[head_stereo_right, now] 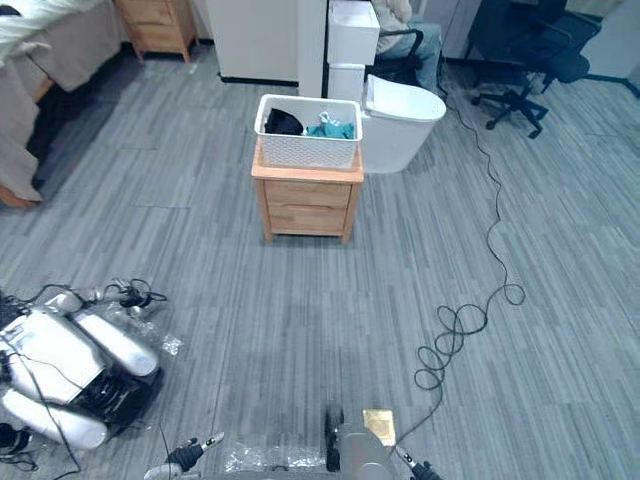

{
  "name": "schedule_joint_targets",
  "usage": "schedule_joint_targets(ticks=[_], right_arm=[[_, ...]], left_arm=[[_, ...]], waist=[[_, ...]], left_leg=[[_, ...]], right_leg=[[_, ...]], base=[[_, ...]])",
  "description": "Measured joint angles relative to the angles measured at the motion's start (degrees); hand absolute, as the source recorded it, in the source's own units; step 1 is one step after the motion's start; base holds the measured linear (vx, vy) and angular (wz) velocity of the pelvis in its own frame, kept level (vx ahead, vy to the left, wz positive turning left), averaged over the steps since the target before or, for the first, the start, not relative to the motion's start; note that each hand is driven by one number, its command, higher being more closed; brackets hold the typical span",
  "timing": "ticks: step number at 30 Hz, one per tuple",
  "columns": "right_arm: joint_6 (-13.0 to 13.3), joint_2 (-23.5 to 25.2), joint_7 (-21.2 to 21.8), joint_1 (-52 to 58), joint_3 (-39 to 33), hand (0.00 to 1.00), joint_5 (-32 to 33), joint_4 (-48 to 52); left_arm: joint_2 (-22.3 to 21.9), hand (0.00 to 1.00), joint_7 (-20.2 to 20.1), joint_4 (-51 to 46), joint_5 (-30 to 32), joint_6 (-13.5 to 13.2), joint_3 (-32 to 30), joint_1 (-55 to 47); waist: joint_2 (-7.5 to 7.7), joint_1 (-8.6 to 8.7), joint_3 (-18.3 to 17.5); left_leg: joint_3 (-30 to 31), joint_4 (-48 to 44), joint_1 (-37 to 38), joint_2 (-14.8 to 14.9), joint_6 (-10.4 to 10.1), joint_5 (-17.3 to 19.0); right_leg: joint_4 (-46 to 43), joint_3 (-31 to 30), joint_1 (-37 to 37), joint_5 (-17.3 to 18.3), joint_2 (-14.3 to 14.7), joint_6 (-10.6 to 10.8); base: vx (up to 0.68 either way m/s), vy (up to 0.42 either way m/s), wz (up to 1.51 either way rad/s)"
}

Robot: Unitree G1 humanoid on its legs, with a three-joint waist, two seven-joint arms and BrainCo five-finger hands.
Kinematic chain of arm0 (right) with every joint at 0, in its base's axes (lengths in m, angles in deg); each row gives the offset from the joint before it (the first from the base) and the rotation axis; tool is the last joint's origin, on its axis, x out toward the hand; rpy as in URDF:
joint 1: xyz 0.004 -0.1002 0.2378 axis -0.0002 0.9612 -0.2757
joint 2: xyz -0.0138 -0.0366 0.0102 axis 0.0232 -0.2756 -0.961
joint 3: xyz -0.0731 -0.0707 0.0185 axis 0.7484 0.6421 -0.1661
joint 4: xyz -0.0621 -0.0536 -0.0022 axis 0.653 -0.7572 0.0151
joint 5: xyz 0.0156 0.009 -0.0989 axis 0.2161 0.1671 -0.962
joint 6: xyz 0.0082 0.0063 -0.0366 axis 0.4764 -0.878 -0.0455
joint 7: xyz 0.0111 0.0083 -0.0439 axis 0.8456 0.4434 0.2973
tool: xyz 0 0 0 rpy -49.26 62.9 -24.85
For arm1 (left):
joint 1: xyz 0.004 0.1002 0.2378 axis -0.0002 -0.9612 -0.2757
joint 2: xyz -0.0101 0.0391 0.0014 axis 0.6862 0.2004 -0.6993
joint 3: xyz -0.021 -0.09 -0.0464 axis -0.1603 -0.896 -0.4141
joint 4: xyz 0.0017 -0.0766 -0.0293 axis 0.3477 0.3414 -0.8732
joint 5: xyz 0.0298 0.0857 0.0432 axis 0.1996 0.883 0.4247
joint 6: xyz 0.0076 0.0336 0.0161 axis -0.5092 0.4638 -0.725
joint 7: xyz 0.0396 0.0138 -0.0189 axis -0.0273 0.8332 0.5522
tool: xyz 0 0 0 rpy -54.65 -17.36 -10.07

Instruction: Pick up the laundry basket with both hands and put the clothes into the washing machine.

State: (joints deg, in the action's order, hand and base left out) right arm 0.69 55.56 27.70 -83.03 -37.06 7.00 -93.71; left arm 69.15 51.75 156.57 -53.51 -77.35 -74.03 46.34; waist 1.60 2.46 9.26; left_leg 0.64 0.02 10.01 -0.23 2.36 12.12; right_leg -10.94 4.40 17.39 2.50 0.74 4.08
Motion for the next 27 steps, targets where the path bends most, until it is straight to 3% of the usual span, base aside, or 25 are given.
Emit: schedule_joint_targets(ticks=[1, 2, 3, 4, 5, 7, 8, 9, 11, 13, 14, 15, 16, 17, 18, 19, 20, 21, 22, 23, 25, 26, 27], right_arm=[[-0.10, 0.42, -0.04, 1.21, -1.23, 0.00, 0.43, -0.16], [-0.22, 0.45, 0.01, 2.01, -2.77, 0.00, 0.66, -0.26], [-0.24, 0.52, 0.01, 2.26, -3.75, 0.00, 0.98, -0.23], [-0.24, 1.17, -0.05, 1.51, -5.35, 0.00, 1.16, -0.31], [-0.03, 1.51, -0.03, 1.30, -6.58, 0.00, 1.17, 0.28], [0.10, 1.12, 0.02, 1.20, -5.87, 0.00, 1.20, 1.82], [0.07, 0.51, -0.07, 0.56, -5.08, 0.00, 1.19, 1.90], [0.19, 0.16, -0.10, -0.27, -3.30, 0.00, 1.20, 2.38], [0.58, -0.79, -0.17, -2.62, -2.56, 0.00, 1.18, 2.98], [1.03, -0.84, -0.44, -4.71, -1.87, 0.00, 1.18, 4.67], [1.54, -0.99, -1.10, -5.97, -1.98, 0.00, 1.17, 5.22], [1.80, -1.43, -1.26, -6.05, -1.89, 0.00, 1.17, 5.84], [2.06, -2.06, -1.27, -5.87, -1.76, 0.00, 1.17, 5.93], [2.06, -3.38, -1.32, -5.11, -1.16, 0.00, 1.12, 5.52], [1.86, -3.06, -1.35, -4.17, -1.25, 0.00, 1.13, 4.84], [1.98, -2.77, -1.32, -3.46, -1.24, 0.00, 1.13, 4.39], [1.86, -2.87, -1.28, -3.19, -1.22, 0.00, 1.02, 3.01], [1.43, -2.70, -1.22, -3.55, -2.44, 0.00, 0.95, 0.86], [1.11, -2.30, -1.23, -3.43, -3.64, 0.00, 0.95, -0.08], [0.60, -0.82, -1.18, -2.53, -6.26, 0.00, 0.95, -0.74], [-0.36, 0.24, -1.11, -1.36, -7.73, 0.00, 0.88, -0.95], [-0.53, 0.29, -1.07, -0.90, -8.19, 0.00, 0.78, -0.96], [-0.44, 0.20, -1.01, -0.66, -8.28, 0.00, 0.39, -0.94]], left_arm=[[-0.51, 0.00, -0.02, -0.04, 0.14, 0.01, -0.13, 0.86], [-1.20, 0.00, -0.10, -0.31, 1.36, 0.00, -1.90, 1.68], [-1.69, 0.00, -0.07, -0.57, 2.15, -0.07, -2.40, 1.79], [-2.29, 0.00, -0.19, -1.13, 3.27, -0.08, -2.44, 1.78], [-3.43, 0.00, -0.24, -1.62, 4.00, -0.11, -3.48, 1.78], [-4.39, 0.00, 0.03, -2.00, 4.20, -0.17, -4.23, 1.72], [-4.51, 0.00, 0.05, -2.39, 4.08, -0.25, -3.87, 1.66], [-4.48, 0.00, 0.12, -3.22, 3.63, -0.33, -3.27, 1.58], [-4.52, 0.00, 0.13, -4.26, 3.07, -0.73, -2.12, 1.68], [-4.50, 0.00, 0.11, -4.50, 2.13, -1.46, -1.77, 2.04], [-4.65, 0.00, 0.16, -5.01, 1.51, -1.77, -1.51, 2.51], [-4.97, 0.00, 0.22, -5.71, 1.28, -1.89, -0.95, 2.70], [-5.06, 0.00, 0.30, -6.05, 1.03, -1.94, -0.25, 2.82], [-5.36, 0.00, 0.56, -5.97, 0.84, -2.27, 0.79, 2.93], [-4.98, 0.00, 0.83, -6.11, 0.80, -2.41, 0.39, 2.14], [-4.68, 0.00, 1.10, -6.14, 0.86, -2.47, 0.11, 1.67], [-4.40, 0.00, 1.48, -5.93, 0.83, -2.28, -0.08, 1.36], [-3.93, 0.00, 1.41, -5.22, 0.85, -2.00, 0.08, 1.62], [-3.69, 0.00, 1.38, -5.17, 0.82, -1.79, 0.37, 1.67], [-2.94, 0.00, 1.29, -5.07, 0.74, -1.51, 1.33, 1.83], [-2.10, 0.00, 1.30, -4.69, 0.38, -0.81, 2.43, 1.83], [-2.03, 0.00, 1.27, -4.66, 0.18, -0.73, 2.87, 1.74], [-2.11, 0.00, 1.29, -4.65, -0.20, -0.62, 2.89, 1.67]], waist=[[-0.02, 0.16, -0.03], [-0.83, 0.41, -0.21], [-0.61, 0.75, -0.67], [-0.35, 0.80, -0.71], [-0.41, 0.72, -0.67], [-1.26, 0.62, -0.68], [-1.53, -0.53, -0.50], [-1.54, -1.19, -0.45], [-1.48, -1.84, -0.39], [-1.71, -2.40, -0.24], [-2.20, -3.43, -0.18], [-3.54, -3.84, -0.19], [-4.10, -4.34, -0.14], [-6.07, -5.08, 0.16], [-4.90, -5.42, -0.52], [-3.93, -5.38, -1.37], [-3.43, -5.11, -1.65], [-2.54, -4.43, -1.58], [-2.58, -4.01, -1.65], [-1.14, -2.75, -0.84], [-0.03, -1.95, -0.21], [-0.12, -1.86, -0.05], [-1.12, -1.73, 0.21]], left_leg=[[1.29, -0.92, 0.48, 1.12, -1.12, 2.29], [2.30, -2.74, 0.62, 2.98, -2.35, 3.65], [2.49, -3.04, 0.68, 3.98, -3.14, 4.23], [2.47, -7.28, -0.50, 4.13, -3.87, 3.79], [2.26, -15.78, -3.21, 3.88, -5.58, 2.78], [0.82, -32.28, -9.14, 4.88, -9.24, 1.10], [-1.58, -41.14, -12.44, 6.08, -8.70, 1.45], [-2.49, -44.20, -15.45, 6.13, -8.16, 1.81], [-3.00, -42.03, -20.26, 5.14, -8.33, 4.61], [-1.27, -33.24, -25.10, 3.39, -7.79, 5.09], [2.72, -23.65, -29.42, 1.86, -10.34, 3.57], [4.62, -21.13, -32.82, 1.92, -13.37, 1.80], [4.98, -20.21, -34.57, 2.39, -15.01, 0.73], [5.58, -19.76, -36.48, 2.81, -12.83, -3.57], [4.82, -22.02, -35.25, 1.02, -9.77, -6.55], [4.28, -22.23, -34.55, -0.30, -7.76, -7.29], [3.02, -21.96, -32.87, -1.44, -3.17, -8.92], [2.25, -20.00, -30.39, -2.57, -1.89, -8.04], [2.48, -18.46, -28.37, -2.94, -1.51, -7.91], [2.78, -16.26, -24.37, -4.07, -0.55, -7.74], [3.89, -14.06, -17.68, -4.92, 1.01, -6.45], [4.04, -11.94, -13.81, -4.70, 1.09, -6.40], [4.14, -9.65, -9.73, -3.92, 1.11, -6.39]], right_leg=[[-2.09, 0.44, 0.44, -3.49, 0.27, -1.73], [-7.57, 1.95, 2.19, 0.25, 1.17, -5.90], [-9.81, 2.97, 2.45, 2.63, 1.40, -6.53], [-13.13, 4.04, 2.63, 4.97, 1.00, -8.55], [-14.37, 4.16, 1.26, 5.86, 0.73, -9.89], [-10.79, 3.97, -3.83, 6.13, 1.23, -10.29], [-6.54, 2.98, -8.69, 6.13, 2.16, -10.31], [-2.59, 2.39, -13.04, 6.13, 2.29, -10.32], [1.85, 0.85, -17.37, 6.13, 1.99, -10.32], [4.96, -0.13, -20.56, 6.14, 1.24, -10.32], [6.76, -1.50, -22.40, 6.20, 0.56, -10.28], [7.83, -1.96, -23.78, 6.92, 1.03, -10.27], [8.47, -2.55, -24.90, 8.57, 1.26, -9.55], [8.97, -2.61, -28.80, 12.92, 1.42, -6.95], [8.21, -3.06, -30.68, 15.01, -0.48, -5.33], [6.91, -3.84, -31.10, 15.81, -1.90, -4.02], [-1.07, -5.70, -28.98, 16.90, -3.14, -1.96], [-14.45, -6.85, -22.84, 15.97, -4.58, 3.91], [-21.80, -7.65, -19.79, 13.81, -5.07, 7.67], [-34.44, -9.07, -15.19, 9.68, -5.67, 11.46], [-44.30, -8.29, -11.27, 10.55, -6.84, 9.76], [-44.54, -6.66, -10.14, 11.65, -7.63, 7.70], [-42.23, -4.38, -8.87, 12.78, -8.05, 5.58]], base=[[0.54, -0.217, 0.56], [0.51, -0.211, 0.58], [0.57, -0.210, 0.51], [0.56, -0.207, 0.37], [0.55, -0.201, 0.30], [0.48, -0.177, 0.12], [0.61, -0.195, -0.06], [0.59, -0.172, -0.16], [0.40, -0.048, -0.20], [0.40, 0.021, -0.29], [0.33, 0.064, -0.24], [0.33, 0.086, -0.25], [0.34, 0.198, -0.22], [0.38, 0.249, -0.32], [0.42, 0.280, -0.35], [0.59, 0.238, -0.49], [0.71, 0.241, -0.41], [0.71, 0.207, -0.30], [0.58, 0.147, 0.14], [0.47, 0.093, 0.33], [0.58, 0.111, 0.31], [0.56, 0.098, 0.05], [0.52, 0.069, -0.06]])
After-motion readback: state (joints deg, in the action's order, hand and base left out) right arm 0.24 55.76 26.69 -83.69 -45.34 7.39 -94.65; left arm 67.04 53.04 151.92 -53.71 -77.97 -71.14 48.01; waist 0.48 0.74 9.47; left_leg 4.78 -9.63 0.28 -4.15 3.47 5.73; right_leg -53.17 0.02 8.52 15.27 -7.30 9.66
